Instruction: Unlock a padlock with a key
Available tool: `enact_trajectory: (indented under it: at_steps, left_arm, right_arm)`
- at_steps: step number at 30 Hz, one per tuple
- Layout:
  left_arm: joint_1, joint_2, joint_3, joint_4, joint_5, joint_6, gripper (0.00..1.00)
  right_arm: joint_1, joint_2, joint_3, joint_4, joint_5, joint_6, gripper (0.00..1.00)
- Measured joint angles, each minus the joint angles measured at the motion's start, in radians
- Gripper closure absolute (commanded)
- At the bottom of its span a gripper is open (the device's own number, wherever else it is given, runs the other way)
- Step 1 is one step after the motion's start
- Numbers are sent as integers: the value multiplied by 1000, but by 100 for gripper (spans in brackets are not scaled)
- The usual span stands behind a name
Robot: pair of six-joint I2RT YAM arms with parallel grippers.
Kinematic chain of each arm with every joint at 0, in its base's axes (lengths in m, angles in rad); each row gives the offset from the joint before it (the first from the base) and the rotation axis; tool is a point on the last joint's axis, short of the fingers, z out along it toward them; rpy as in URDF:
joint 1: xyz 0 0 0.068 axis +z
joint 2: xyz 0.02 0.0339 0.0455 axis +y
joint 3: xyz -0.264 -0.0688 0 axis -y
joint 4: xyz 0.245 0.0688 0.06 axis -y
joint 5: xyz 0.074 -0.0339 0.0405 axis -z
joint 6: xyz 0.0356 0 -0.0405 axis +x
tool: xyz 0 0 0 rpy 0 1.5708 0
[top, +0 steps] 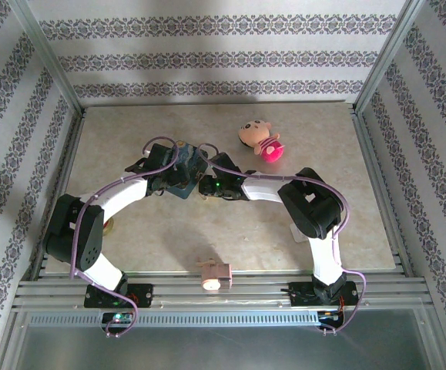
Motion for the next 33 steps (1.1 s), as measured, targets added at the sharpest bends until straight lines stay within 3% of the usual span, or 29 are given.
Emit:
enact_trajectory:
  at_steps: [33]
  left_arm:
    - [5,-21,-32,24,33,0,1]
  right_arm:
    - [-41,26,-38,150,-114,153,100]
